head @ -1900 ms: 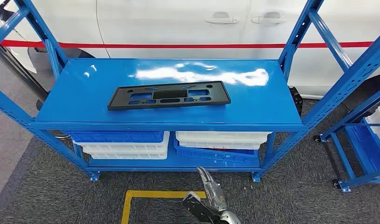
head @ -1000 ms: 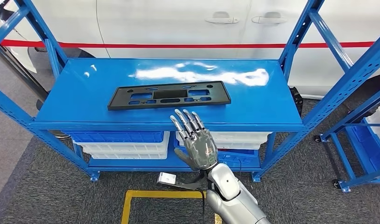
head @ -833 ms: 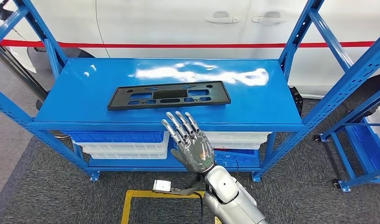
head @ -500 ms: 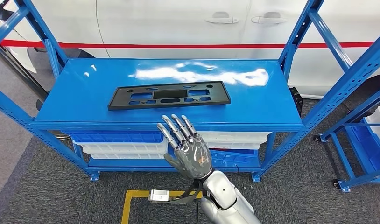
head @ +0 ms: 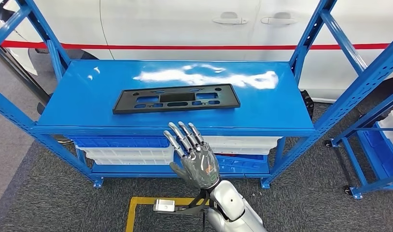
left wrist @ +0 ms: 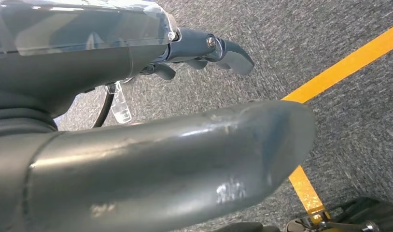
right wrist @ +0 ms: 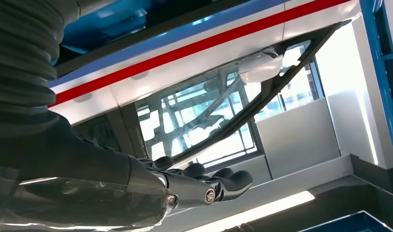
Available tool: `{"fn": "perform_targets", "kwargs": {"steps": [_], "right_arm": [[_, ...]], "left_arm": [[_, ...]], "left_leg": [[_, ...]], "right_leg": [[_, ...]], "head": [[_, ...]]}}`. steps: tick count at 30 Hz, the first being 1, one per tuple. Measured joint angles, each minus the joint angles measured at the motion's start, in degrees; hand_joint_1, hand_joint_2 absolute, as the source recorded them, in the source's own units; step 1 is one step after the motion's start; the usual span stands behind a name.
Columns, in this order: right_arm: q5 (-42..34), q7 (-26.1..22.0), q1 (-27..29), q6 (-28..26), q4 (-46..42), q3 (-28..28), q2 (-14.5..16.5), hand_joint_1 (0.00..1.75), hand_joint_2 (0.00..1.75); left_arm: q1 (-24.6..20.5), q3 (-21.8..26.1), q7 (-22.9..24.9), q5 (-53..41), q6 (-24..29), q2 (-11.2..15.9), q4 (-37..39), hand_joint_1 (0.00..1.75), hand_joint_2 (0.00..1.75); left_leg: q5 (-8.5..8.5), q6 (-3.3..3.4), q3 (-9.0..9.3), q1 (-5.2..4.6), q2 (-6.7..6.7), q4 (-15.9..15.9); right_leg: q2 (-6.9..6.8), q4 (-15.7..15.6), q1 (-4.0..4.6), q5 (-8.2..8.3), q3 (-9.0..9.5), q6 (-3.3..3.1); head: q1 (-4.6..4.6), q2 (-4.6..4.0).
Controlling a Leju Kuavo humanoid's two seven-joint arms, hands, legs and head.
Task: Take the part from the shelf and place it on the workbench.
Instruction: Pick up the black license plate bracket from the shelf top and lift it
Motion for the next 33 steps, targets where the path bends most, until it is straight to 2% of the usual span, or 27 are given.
{"fn": "perform_targets", "kwargs": {"steps": [3,4,5,6,8,9,10,11,12,13,14,15,16,18,20,21,23,24,25,26,27,28,29,30,31,33], "right_arm": [[-0.12,-0.02,0.12,-0.02,-0.03,-0.01,0.22,0.00,1.75],[-0.13,-0.01,0.12,-0.03,-0.04,-0.02,0.31,0.00,1.75],[-0.13,-0.01,0.13,-0.03,-0.04,-0.03,0.37,0.00,1.75],[-0.13,-0.01,0.21,-0.04,0.00,-0.04,0.37,0.00,1.75],[-0.12,0.04,0.56,-0.04,0.15,-0.07,0.36,0.00,1.75],[-0.12,0.07,0.78,-0.04,0.26,-0.08,0.36,0.00,1.75],[-0.12,0.09,0.96,-0.04,0.36,-0.10,0.36,0.00,1.75],[-0.12,0.11,1.06,-0.04,0.43,-0.11,0.36,0.00,1.75],[-0.11,0.13,1.11,-0.04,0.47,-0.12,0.36,0.00,1.75],[-0.10,0.16,1.13,-0.04,0.49,-0.14,0.36,0.00,1.75],[-0.09,0.19,1.13,-0.04,0.50,-0.18,0.36,0.00,1.75],[-0.07,0.23,1.16,-0.04,0.51,-0.23,0.36,0.00,1.75],[-0.05,0.26,1.20,-0.04,0.52,-0.29,0.36,0.00,1.75],[-0.03,0.29,1.28,-0.05,0.50,-0.40,0.39,0.00,1.75],[-0.03,0.30,1.26,-0.07,0.48,-0.49,0.50,0.00,1.75],[-0.03,0.29,1.27,-0.07,0.49,-0.51,0.55,0.00,1.75],[-0.03,0.31,1.38,-0.07,0.63,-0.55,0.59,0.00,1.75],[-0.03,0.32,1.48,-0.07,0.75,-0.56,0.58,0.00,1.75],[-0.03,0.33,1.58,-0.07,0.89,-0.58,0.58,0.00,1.75],[-0.03,0.34,1.64,-0.07,0.99,-0.59,0.58,0.00,1.75],[-0.03,0.34,1.68,-0.07,1.07,-0.60,0.58,0.00,1.75],[-0.03,0.35,1.69,-0.06,1.13,-0.61,0.58,0.00,1.75],[-0.03,0.36,1.69,-0.07,1.16,-0.62,0.59,0.00,1.75],[-0.03,0.37,1.68,-0.08,1.18,-0.63,0.59,0.00,1.75],[-0.03,0.37,1.69,-0.09,1.20,-0.64,0.59,0.00,1.75],[-0.03,0.38,1.74,-0.11,1.19,-0.64,0.61,0.00,1.75]], "left_arm": [[-0.02,0.00,0.30,0.07,0.00,-0.02,0.14,0.00,0.00],[-0.03,0.00,0.36,0.12,0.00,-0.03,0.16,0.00,0.00],[-0.05,0.00,0.39,0.18,0.00,-0.05,0.16,0.00,0.00],[-0.04,0.00,0.41,0.25,-0.01,-0.05,0.17,0.00,0.00],[0.00,0.00,0.44,0.34,-0.02,-0.07,0.19,0.00,0.00],[0.06,0.00,0.44,0.34,-0.03,-0.07,0.19,0.00,0.00],[0.12,0.00,0.45,0.35,-0.04,-0.07,0.20,0.00,0.00],[0.17,0.00,0.45,0.34,-0.05,-0.09,0.20,0.00,0.00],[0.21,0.00,0.44,0.34,-0.07,-0.14,0.20,0.00,0.00],[0.20,0.00,0.43,0.34,-0.11,-0.25,0.20,0.00,0.00],[0.19,0.00,0.42,0.34,-0.16,-0.36,0.20,0.00,0.00],[0.21,0.00,0.40,0.34,-0.20,-0.45,0.20,0.00,0.00],[0.23,0.00,0.39,0.35,-0.23,-0.56,0.20,0.00,0.00],[0.28,0.00,0.39,0.36,-0.22,-0.66,0.20,0.00,0.00],[0.21,0.00,0.40,0.37,-0.20,-0.69,0.21,0.00,0.00],[0.21,0.00,0.43,0.37,-0.19,-0.68,0.22,0.00,0.00],[0.31,0.00,0.55,0.36,-0.19,-0.68,0.22,0.00,0.00],[0.42,0.00,0.64,0.36,-0.18,-0.68,0.22,0.00,0.00],[0.52,0.00,0.73,0.36,-0.18,-0.68,0.23,0.00,0.00],[0.57,0.00,0.79,0.37,-0.17,-0.67,0.25,0.00,0.00],[0.58,0.00,0.83,0.39,-0.17,-0.67,0.27,0.00,0.00],[0.59,-0.01,0.86,0.40,-0.17,-0.68,0.30,0.00,0.00],[0.55,-0.01,0.87,0.42,-0.17,-0.71,0.32,0.00,0.00],[0.51,-0.02,0.89,0.43,-0.18,-0.72,0.34,0.00,0.00],[0.51,-0.02,0.91,0.44,-0.20,-0.74,0.35,0.00,0.00],[0.58,-0.02,0.93,0.46,-0.23,-0.73,0.37,0.00,0.00]], "left_leg": [[0.07,0.56,0.31,0.17,0.01,-0.57],[0.18,0.80,0.59,0.33,0.03,-0.96],[0.28,1.01,0.87,0.49,0.06,-1.31],[0.29,1.16,1.04,0.53,0.09,-1.48],[0.13,1.27,1.16,0.49,0.08,-1.50],[-0.03,1.27,1.29,0.46,0.03,-1.49],[-0.22,1.22,1.53,0.42,-0.05,-1.48],[-0.48,1.15,1.91,0.37,-0.14,-1.48],[-0.77,1.07,2.31,0.32,-0.21,-1.51],[-1.08,0.91,2.66,0.22,-0.24,-1.49],[-1.32,0.69,2.86,0.19,-0.27,-1.48],[-1.50,0.44,2.91,0.22,-0.27,-1.49],[-1.64,0.13,2.93,0.26,-0.26,-1.54],[-1.94,-0.47,3.15,0.29,-0.20,-1.68],[-3.21,-1.31,2.34,0.39,0.06,0.53],[-4.43,-1.79,0.88,0.67,0.21,3.36],[-6.81,-2.75,-3.63,1.39,0.41,10.90],[-6.94,-3.18,-5.51,1.76,0.52,13.45],[-5.94,-3.58,-6.50,2.11,0.64,14.07],[-3.77,-3.95,-6.30,2.42,0.76,12.26],[-0.96,-4.33,-5.25,2.72,0.91,8.73],[1.02,-4.67,-4.02,2.84,1.01,5.38],[2.17,-4.70,-2.82,2.87,1.06,2.38],[2.36,-4.41,-2.19,2.80,1.08,0.88],[1.74,-3.91,-2.04,2.61,1.03,0.65],[1.26,-2.61,-1.97,2.47,0.94,0.52]], "right_leg": [[-0.01,0.01,0.05,-0.22,0.14,0.56],[-0.02,0.93,0.09,-0.74,-0.19,0.74],[-0.02,3.13,0.12,-1.83,-1.26,0.88],[-0.02,6.54,0.05,-3.32,-3.14,0.93],[-0.03,14.24,0.02,-5.90,-8.08,0.90],[-0.03,16.24,0.03,-5.75,-9.81,0.83],[-0.03,16.08,0.05,-4.36,-10.48,0.67],[-0.02,13.68,0.12,-1.89,-10.00,0.40],[0.02,9.70,0.26,1.01,-8.69,-0.03],[0.07,5.90,0.46,3.05,-7.23,-0.53],[0.10,2.88,0.65,4.31,-6.05,-0.92],[0.15,1.18,0.84,4.66,-5.41,-1.21],[0.19,0.74,0.97,4.34,-5.22,-1.37],[0.20,-0.11,0.69,4.37,-4.68,-1.54],[0.01,-1.11,0.13,4.36,-3.57,-1.77],[-0.15,-1.40,-0.01,4.23,-3.05,-1.83],[-0.33,-1.48,-0.14,3.66,-2.36,-1.91],[-0.36,-1.44,-0.26,3.29,-2.00,-1.79],[-0.34,-1.37,-0.42,2.86,-1.56,-1.61],[-0.32,-1.24,-0.67,2.35,-1.01,-1.32],[-0.29,-1.05,-0.92,1.74,-0.41,-0.94],[-0.27,-0.84,-1.11,1.12,0.06,-0.49],[-0.24,-0.53,-1.14,0.56,0.33,0.00],[-0.23,-0.32,-1.07,0.18,0.38,0.42],[-0.22,-0.23,-0.96,-0.02,0.31,0.73],[-0.27,-0.25,-0.98,-0.34,0.36,1.22]], "head": [[0.01,0.01],[0.06,0.01],[0.11,0.01],[0.16,0.01],[0.18,0.00],[0.19,0.00],[0.19,0.00],[0.20,0.01],[0.20,0.00],[0.09,0.00],[-0.01,0.00],[-0.14,-0.01],[-0.24,0.00],[-0.25,0.00],[-0.47,0.01],[-0.57,0.01],[-0.71,0.01],[-0.72,0.01],[-0.71,0.01],[-0.72,0.01],[-0.73,0.01],[-0.81,0.01],[-1.05,0.01],[-1.16,0.01],[-1.19,0.01],[-0.93,0.01]]}}
